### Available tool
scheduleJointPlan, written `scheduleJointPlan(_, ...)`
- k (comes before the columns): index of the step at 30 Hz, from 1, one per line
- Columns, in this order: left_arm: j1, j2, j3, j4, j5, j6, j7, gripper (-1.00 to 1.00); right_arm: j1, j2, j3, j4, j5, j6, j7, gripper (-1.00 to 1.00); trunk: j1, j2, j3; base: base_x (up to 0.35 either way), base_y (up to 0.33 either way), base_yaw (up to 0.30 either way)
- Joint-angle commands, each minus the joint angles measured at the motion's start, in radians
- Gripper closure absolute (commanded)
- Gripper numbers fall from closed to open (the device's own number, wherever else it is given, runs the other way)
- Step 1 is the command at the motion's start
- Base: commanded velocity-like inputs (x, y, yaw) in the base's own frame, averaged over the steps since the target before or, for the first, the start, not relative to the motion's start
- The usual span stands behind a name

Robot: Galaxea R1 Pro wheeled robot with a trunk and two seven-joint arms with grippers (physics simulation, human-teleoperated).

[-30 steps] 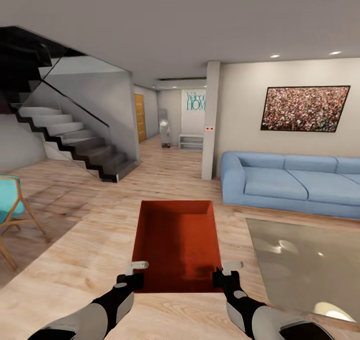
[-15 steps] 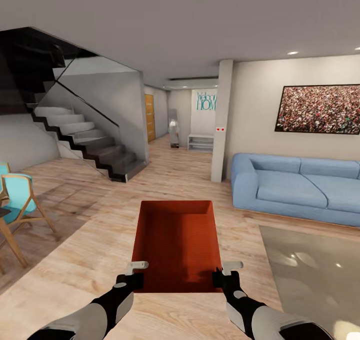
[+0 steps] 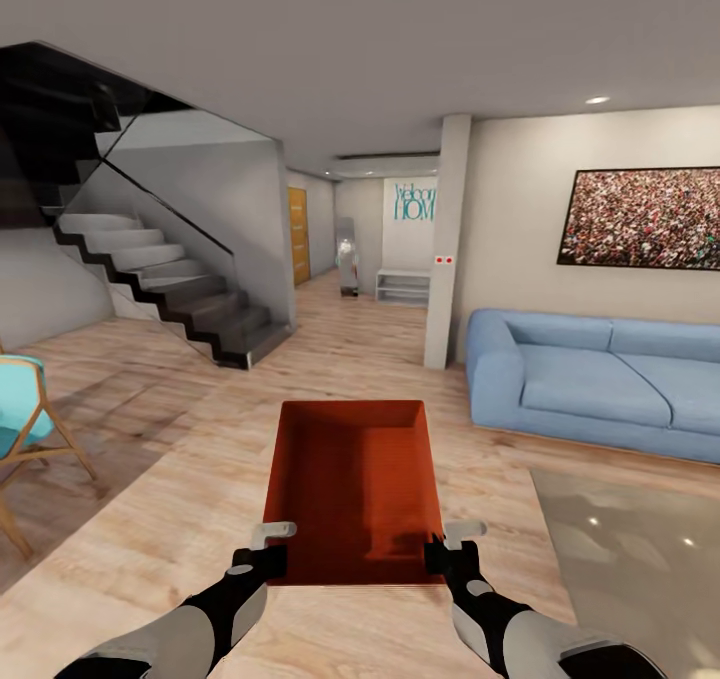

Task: Move the two storage containers from the living room to the garage. In the garage, place one container on the floor and stack the other container on top of it (either order is fine).

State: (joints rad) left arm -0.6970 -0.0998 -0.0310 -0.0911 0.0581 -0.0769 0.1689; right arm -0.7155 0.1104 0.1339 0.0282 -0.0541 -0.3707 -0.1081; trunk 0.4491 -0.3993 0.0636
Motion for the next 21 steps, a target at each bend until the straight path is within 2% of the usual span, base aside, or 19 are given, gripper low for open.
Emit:
scheduleJointPlan(1, -0.001, 0.0, 0.008, 0.001, 0.0, -0.004, 0.02, 1.0, -0.001, 0.0, 0.035, 0.004, -0.03, -0.008, -0.005, 1.0, 0.001, -0.001, 0.0, 0.321, 0.0, 0.0)
scheduleJointPlan(21, -0.001, 0.0, 0.008, 0.001, 0.0, -0.004, 0.02, 1.0, -0.001, 0.0, 0.035, 0.004, -0.031, -0.007, -0.005, 1.0, 0.001, -0.001, 0.0, 0.321, 0.0, 0.0)
